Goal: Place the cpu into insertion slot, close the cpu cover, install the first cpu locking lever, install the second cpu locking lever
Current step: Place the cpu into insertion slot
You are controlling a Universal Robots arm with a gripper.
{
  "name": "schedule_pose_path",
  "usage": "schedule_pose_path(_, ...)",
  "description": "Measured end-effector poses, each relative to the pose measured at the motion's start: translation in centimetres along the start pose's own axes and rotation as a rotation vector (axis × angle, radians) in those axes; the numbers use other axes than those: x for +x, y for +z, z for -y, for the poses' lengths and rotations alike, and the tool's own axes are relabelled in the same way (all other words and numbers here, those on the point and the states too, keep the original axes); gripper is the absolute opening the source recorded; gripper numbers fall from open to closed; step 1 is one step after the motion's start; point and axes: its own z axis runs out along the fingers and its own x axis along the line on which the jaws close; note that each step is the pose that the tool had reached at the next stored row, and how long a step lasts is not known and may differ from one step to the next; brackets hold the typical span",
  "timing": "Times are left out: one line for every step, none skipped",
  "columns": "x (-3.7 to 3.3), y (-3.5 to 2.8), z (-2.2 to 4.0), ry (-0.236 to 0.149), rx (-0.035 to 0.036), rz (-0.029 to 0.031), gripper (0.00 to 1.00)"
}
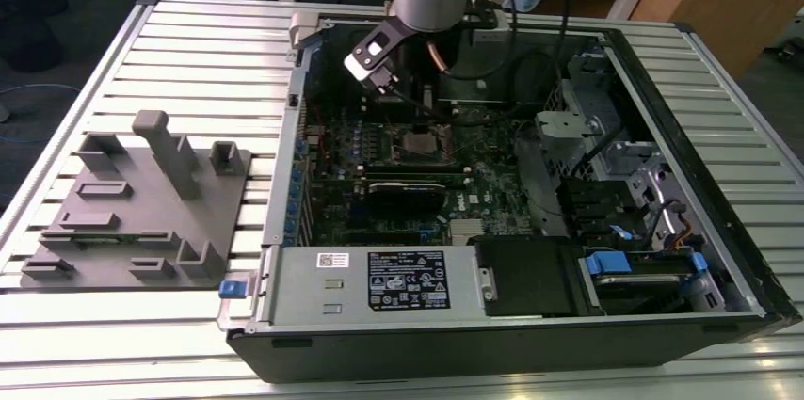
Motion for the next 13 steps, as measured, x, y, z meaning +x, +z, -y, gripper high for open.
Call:
schedule_pose_path(0.0, -0.12, -0.01, 0.0, 0.0, 0.0, 0.1)
schedule_pose_path(-0.01, -0.27, -0.02, 0.0, -0.0001, -0.0001, 0.1)
schedule_pose_path(-0.01, -0.38, -0.03, 0.0, -0.0001, -0.0001, 0.1)
schedule_pose_path(-0.01, -0.43, -0.03, 0.0, -0.0001, -0.0001, 0.1)
schedule_pose_path(-0.01, -0.42, -0.03, 0.0, -0.0002, -0.0003, 0.1)
schedule_pose_path(0.0, -0.42, -0.03, 0.0, -0.0002, -0.0004, 0.1)
schedule_pose_path(0.0, -0.43, -0.03, 0.0, -0.0002, -0.0004, 0.1)
schedule_pose_path(-0.01, -0.43, -0.05, 0.0, -0.0002, -0.0003, 0.1)
schedule_pose_path(-0.01, -0.43, -0.08, 0.0, -0.0001, -0.0002, 0.1)
schedule_pose_path(-0.01, -0.43, -0.09, 0.0, -0.0001, -0.0002, 0.1)
schedule_pose_path(-0.01, -0.43, -0.09, 0.0, -0.0001, -0.0001, 0.1)
schedule_pose_path(-0.01, -0.43, -0.09, 0.0, -0.0001, -0.0002, 0.1)
schedule_pose_path(-0.01, -0.43, -0.09, 0.0, -0.0002, -0.0002, 0.1)
